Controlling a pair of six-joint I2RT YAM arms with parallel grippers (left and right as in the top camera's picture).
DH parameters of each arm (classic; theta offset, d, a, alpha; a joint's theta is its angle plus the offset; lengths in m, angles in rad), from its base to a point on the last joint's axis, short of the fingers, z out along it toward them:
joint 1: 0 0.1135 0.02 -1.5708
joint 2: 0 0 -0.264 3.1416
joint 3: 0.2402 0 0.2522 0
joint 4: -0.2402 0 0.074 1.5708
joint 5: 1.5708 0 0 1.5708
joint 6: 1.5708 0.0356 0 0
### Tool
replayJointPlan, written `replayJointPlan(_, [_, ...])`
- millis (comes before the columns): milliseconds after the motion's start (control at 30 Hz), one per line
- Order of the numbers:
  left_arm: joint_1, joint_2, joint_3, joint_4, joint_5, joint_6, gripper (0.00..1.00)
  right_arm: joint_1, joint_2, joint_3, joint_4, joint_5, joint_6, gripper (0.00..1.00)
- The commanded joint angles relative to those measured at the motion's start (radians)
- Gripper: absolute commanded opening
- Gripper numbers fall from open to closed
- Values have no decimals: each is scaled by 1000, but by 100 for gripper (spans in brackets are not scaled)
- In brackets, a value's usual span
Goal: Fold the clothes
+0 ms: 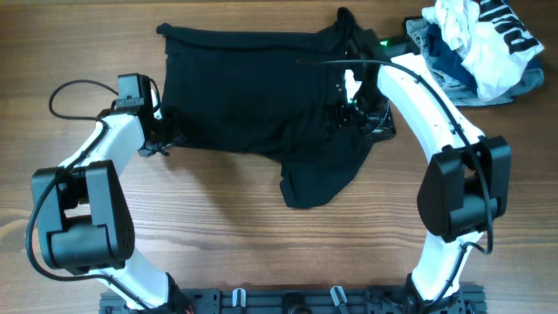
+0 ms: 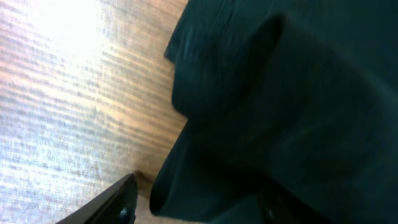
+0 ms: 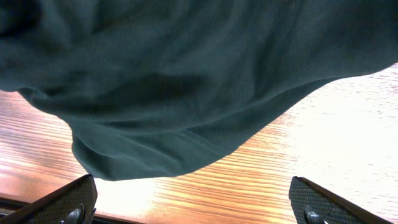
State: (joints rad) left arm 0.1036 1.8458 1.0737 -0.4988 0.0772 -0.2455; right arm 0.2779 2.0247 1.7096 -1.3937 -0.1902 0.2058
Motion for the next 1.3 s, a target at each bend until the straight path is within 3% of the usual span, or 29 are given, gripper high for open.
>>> replayJointPlan(0, [-4, -5, -9, 12, 39, 7, 47, 0, -32, -4, 2, 13, -22, 100])
replayJointPlan(133, [-22, 0, -10, -34, 61, 6, 4, 0, -32, -13, -2, 11, 39, 98])
replayJointPlan(400, [-40, -42, -3, -164, 61, 6, 4, 0, -131, -171, 43, 0, 115, 97])
replayJointPlan(700, [0, -310, 5, -194, 61, -2, 4, 43, -427, -548, 352, -95, 159, 92])
replayJointPlan(967, [0, -441, 5, -255, 60, -13, 4, 135, -376, -726, 515, -95, 222, 89])
replayJointPlan(1267, [0, -547, 5, -267, 61, -24, 4, 145, -329, -795, 601, -97, 263, 86])
